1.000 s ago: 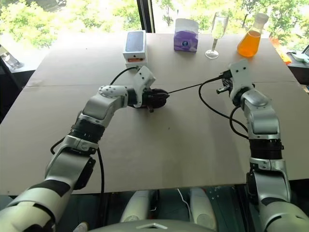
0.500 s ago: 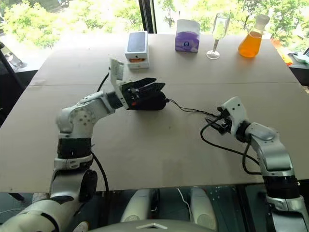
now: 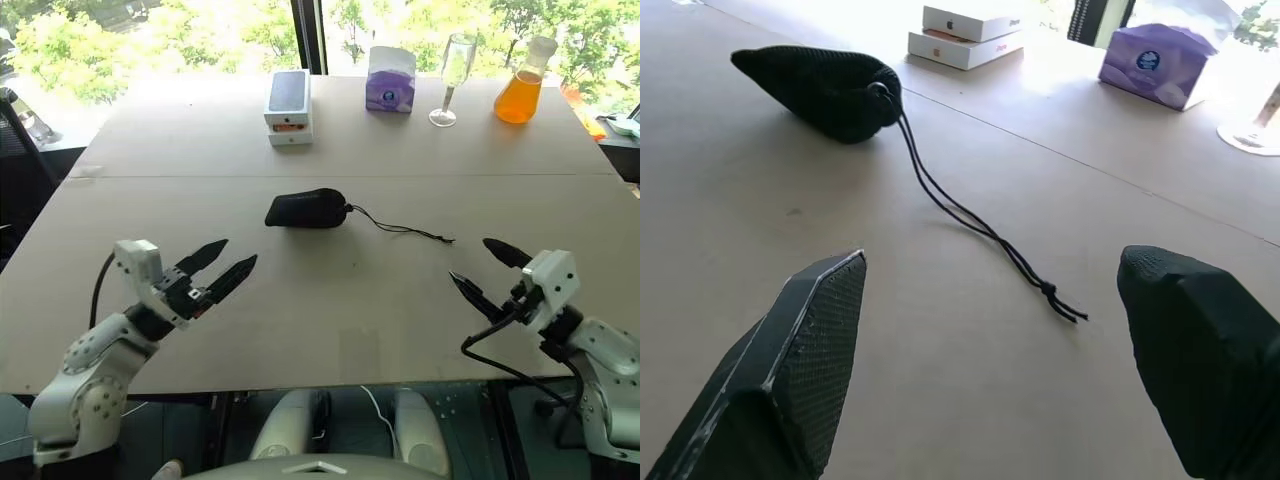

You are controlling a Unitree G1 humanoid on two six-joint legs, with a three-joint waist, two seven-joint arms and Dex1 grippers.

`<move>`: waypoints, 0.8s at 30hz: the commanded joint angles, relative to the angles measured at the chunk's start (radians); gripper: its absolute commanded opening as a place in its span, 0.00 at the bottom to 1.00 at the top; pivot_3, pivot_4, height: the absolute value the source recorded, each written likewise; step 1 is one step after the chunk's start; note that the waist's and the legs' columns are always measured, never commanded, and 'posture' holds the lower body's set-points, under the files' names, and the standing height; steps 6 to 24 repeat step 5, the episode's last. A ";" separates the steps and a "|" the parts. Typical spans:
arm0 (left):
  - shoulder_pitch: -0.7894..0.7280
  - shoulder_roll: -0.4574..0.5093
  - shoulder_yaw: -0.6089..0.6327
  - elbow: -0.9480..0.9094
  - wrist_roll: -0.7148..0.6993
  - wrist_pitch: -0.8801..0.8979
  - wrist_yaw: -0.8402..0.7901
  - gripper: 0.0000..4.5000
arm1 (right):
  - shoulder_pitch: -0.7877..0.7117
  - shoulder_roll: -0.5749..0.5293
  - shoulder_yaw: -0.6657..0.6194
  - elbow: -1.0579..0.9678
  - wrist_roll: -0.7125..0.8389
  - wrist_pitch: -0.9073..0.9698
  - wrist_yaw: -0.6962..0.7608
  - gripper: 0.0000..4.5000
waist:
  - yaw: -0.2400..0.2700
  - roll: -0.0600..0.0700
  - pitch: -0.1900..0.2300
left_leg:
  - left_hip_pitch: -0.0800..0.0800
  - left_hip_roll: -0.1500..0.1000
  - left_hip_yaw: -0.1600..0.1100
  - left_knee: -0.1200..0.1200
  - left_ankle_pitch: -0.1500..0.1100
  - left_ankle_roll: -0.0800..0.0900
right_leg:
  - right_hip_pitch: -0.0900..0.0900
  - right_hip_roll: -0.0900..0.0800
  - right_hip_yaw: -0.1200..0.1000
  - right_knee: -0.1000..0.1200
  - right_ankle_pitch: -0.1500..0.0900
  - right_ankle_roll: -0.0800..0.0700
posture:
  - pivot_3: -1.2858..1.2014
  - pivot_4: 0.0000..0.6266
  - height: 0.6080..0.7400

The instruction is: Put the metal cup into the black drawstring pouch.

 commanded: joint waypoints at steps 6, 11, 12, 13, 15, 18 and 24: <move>0.103 0.011 0.081 -0.063 -0.025 -0.091 0.012 0.90 | 0.067 0.000 -0.076 -0.021 0.015 -0.094 -0.037 0.90 | -0.002 0.000 0.000 | 0.006 0.002 0.001 -0.002 0.000 0.000 | 0.006 0.000 0.000 -0.003 -0.002 -0.004 | 0.52 0.24 1.00; 0.103 0.011 0.081 -0.063 -0.025 -0.091 0.012 0.90 | 0.067 0.000 -0.076 -0.021 0.015 -0.094 -0.037 0.90 | -0.002 0.000 0.000 | 0.006 0.002 0.001 -0.002 0.000 0.000 | 0.006 0.000 0.000 -0.003 -0.002 -0.004 | 0.52 0.24 1.00; 0.103 0.011 0.081 -0.063 -0.025 -0.091 0.012 0.90 | 0.067 0.000 -0.076 -0.021 0.015 -0.094 -0.037 0.90 | -0.002 0.000 0.000 | 0.006 0.002 0.001 -0.002 0.000 0.000 | 0.006 0.000 0.000 -0.003 -0.002 -0.004 | 0.52 0.24 1.00; 0.103 0.011 0.081 -0.063 -0.025 -0.091 0.012 0.90 | 0.067 0.000 -0.076 -0.021 0.015 -0.094 -0.037 0.90 | -0.002 0.000 0.000 | 0.006 0.002 0.001 -0.002 0.000 0.000 | 0.006 0.000 0.000 -0.003 -0.002 -0.004 | 0.52 0.24 1.00; 0.103 0.011 0.081 -0.063 -0.025 -0.091 0.012 0.90 | 0.067 0.000 -0.076 -0.021 0.015 -0.094 -0.037 0.90 | -0.002 0.000 0.000 | 0.006 0.002 0.001 -0.002 0.000 0.000 | 0.006 0.000 0.000 -0.003 -0.002 -0.004 | 0.52 0.24 1.00; 0.103 0.011 0.081 -0.063 -0.025 -0.091 0.012 0.90 | 0.067 0.000 -0.076 -0.021 0.015 -0.094 -0.037 0.90 | -0.002 0.000 0.000 | 0.006 0.002 0.001 -0.002 0.000 0.000 | 0.006 0.000 0.000 -0.003 -0.002 -0.004 | 0.52 0.24 1.00; 0.103 0.011 0.081 -0.063 -0.025 -0.091 0.012 0.90 | 0.067 0.000 -0.076 -0.021 0.015 -0.094 -0.037 0.90 | -0.002 0.000 0.000 | 0.006 0.002 0.001 -0.002 0.000 0.000 | 0.006 0.000 0.000 -0.003 -0.002 -0.004 | 0.52 0.24 1.00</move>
